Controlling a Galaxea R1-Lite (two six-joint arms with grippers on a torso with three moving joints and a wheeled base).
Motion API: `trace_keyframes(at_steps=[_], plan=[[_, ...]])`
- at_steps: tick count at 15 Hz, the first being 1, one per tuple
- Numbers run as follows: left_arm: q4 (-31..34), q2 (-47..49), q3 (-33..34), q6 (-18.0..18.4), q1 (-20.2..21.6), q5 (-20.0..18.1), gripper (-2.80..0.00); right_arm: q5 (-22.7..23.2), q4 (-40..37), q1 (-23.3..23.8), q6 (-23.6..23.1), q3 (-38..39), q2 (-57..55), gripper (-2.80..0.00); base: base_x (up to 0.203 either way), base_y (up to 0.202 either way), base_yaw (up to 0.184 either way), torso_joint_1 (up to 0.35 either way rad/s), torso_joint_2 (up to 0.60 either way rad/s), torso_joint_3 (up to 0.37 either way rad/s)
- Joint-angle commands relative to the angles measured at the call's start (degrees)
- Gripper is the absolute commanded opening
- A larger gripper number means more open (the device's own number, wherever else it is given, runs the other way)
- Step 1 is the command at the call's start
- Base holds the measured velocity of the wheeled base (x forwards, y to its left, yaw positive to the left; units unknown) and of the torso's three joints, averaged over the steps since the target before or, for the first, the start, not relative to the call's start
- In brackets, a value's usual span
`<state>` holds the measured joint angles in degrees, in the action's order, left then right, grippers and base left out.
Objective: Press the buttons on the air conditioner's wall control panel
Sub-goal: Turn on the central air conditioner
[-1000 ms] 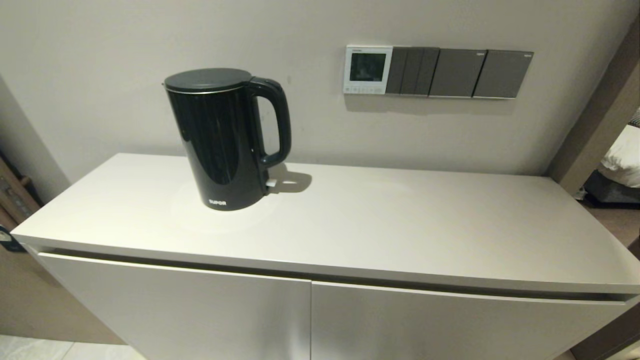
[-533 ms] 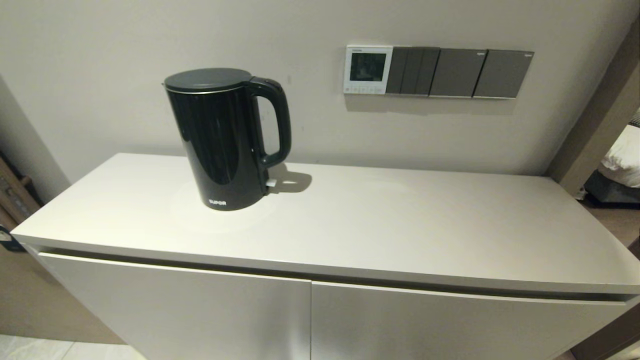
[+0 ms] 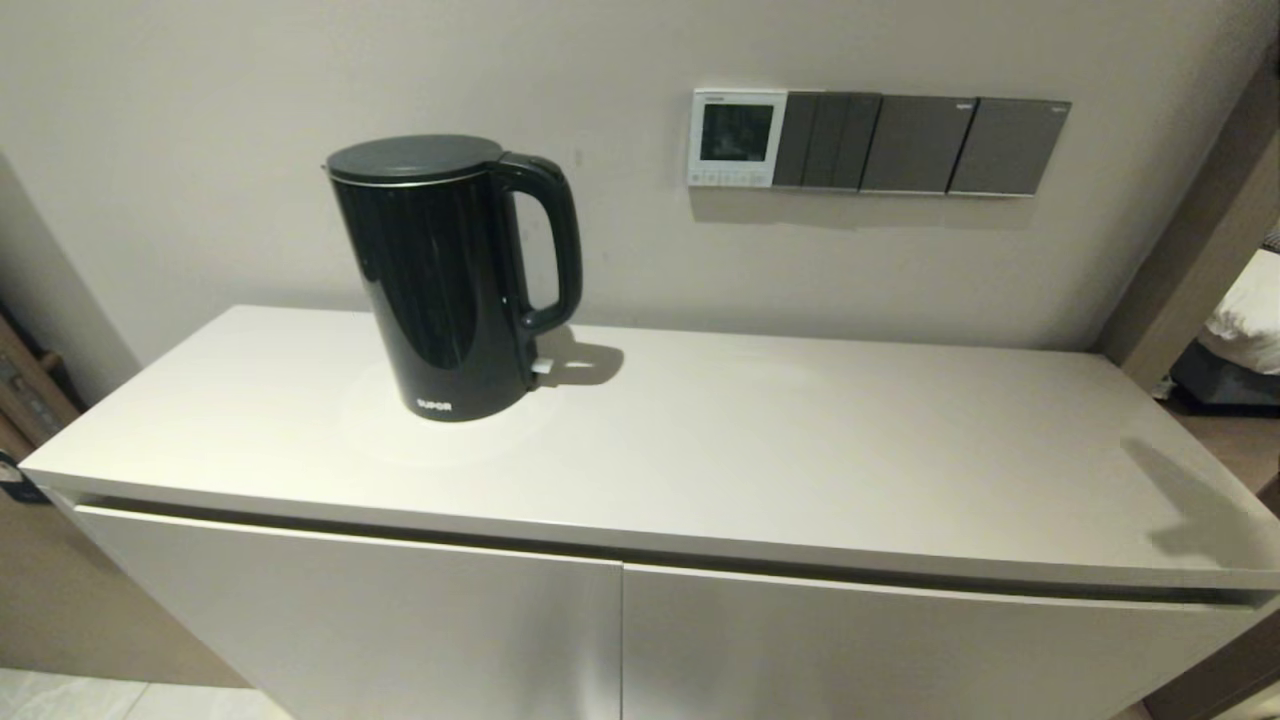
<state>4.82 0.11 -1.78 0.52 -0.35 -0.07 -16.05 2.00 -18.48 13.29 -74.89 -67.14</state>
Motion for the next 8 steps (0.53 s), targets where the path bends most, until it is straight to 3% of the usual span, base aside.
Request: trace_keyframes(at_steps=[1, 5, 8], plan=[[0.02, -0.02, 0.02, 0.0, 0.0, -0.01, -2.8, -10.63, 4.03, -7.45, 0.17, -4.56, -11.86, -2.8, 0.0, 0.0, 0.0, 0.0, 0.0, 0.0], [-0.06, -0.02, 0.02, 0.0, 0.0, -0.04, -2.8, -17.41, 12.89, -9.32, 0.49, -14.55, -26.73, -2.8, 0.0, 0.0, 0.0, 0.0, 0.0, 0.0], [-0.06, -0.02, 0.02, 0.0, 0.0, -0.01, -2.8, -19.56, 15.96, -9.65, 0.28, -20.03, -34.79, -2.8, 0.0, 0.0, 0.0, 0.0, 0.0, 0.0]])
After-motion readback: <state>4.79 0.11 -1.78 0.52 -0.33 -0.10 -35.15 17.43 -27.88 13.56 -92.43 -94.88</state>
